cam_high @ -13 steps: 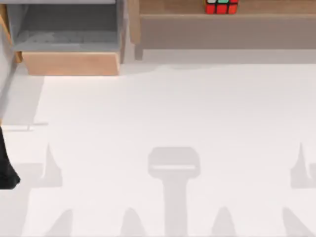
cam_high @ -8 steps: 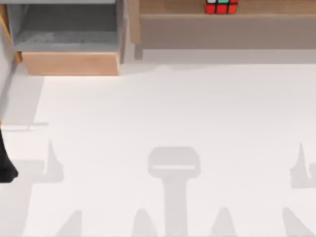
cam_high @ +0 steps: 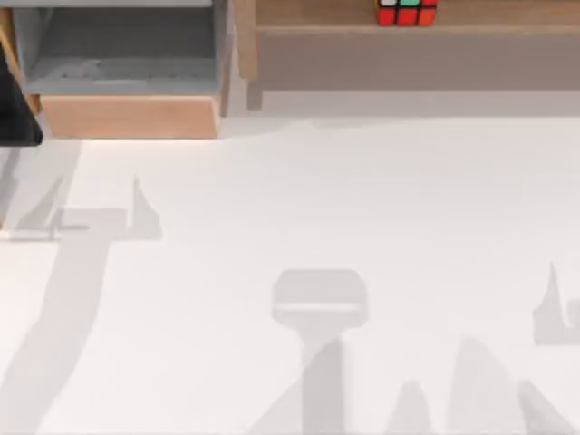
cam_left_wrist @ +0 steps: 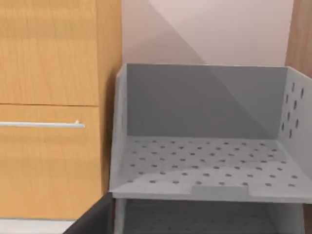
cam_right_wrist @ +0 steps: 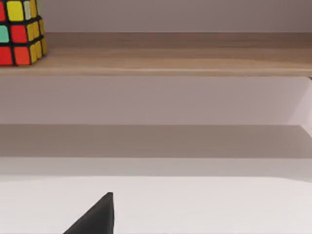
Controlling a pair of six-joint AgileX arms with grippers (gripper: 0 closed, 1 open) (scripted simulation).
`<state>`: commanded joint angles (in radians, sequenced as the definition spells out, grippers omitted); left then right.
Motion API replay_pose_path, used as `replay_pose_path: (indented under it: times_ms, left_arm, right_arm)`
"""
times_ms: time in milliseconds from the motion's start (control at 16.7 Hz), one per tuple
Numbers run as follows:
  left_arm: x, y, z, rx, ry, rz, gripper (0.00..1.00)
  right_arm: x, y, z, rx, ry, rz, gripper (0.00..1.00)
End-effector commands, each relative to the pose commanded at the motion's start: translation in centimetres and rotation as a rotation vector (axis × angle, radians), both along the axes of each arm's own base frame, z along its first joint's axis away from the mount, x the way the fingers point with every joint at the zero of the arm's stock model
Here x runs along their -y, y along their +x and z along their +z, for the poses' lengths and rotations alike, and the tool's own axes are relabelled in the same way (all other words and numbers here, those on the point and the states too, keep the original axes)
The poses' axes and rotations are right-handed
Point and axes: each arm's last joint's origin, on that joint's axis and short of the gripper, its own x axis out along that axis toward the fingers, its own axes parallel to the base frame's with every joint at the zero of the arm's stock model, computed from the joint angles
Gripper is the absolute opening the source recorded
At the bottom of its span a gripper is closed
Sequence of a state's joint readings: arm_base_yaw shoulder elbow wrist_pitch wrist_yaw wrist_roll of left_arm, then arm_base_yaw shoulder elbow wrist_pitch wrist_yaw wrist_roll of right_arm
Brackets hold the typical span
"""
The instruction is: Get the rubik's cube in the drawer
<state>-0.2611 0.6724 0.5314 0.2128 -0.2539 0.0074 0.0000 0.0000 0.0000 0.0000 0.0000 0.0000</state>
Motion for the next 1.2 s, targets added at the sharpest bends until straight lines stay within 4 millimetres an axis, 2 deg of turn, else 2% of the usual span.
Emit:
replay_pose_path:
  times_ms: [180, 300, 420, 600, 720, 900, 1020, 1200]
  left_arm:
    - [4.1, 6.0, 3.4, -0.011, -0.006, -0.001, 1.0]
    - [8.1, 10.5, 4.0, -0.023, -0.006, -0.002, 1.0]
    - [13.1, 14.7, 3.1, -0.037, -0.003, -0.003, 1.0]
    - [21.1, 19.3, -0.7, -0.055, 0.007, -0.006, 1.0]
    - [26.1, 20.9, -4.2, -0.064, 0.015, -0.008, 1.0]
    - [31.9, 21.5, -9.4, -0.07, 0.023, -0.012, 1.0]
    - [34.5, 21.2, -11.9, -0.069, 0.024, -0.015, 1.0]
    - [36.3, 20.8, -13.8, -0.067, 0.022, -0.017, 1.0]
  right_arm:
    - [0.0, 0.0, 0.0, 0.0, 0.0, 0.0, 1.0]
    - [0.0, 0.0, 0.0, 0.0, 0.0, 0.0, 1.0]
    - [0.0, 0.0, 0.0, 0.0, 0.0, 0.0, 1.0]
    - [0.0, 0.0, 0.0, 0.0, 0.0, 0.0, 1.0]
    - [0.0, 0.0, 0.0, 0.0, 0.0, 0.0, 1.0]
    - [0.0, 0.0, 0.0, 0.0, 0.0, 0.0, 1.0]
    - [0.0, 0.0, 0.0, 0.0, 0.0, 0.0, 1.0]
    - [0.0, 0.0, 0.0, 0.0, 0.0, 0.0, 1.0]
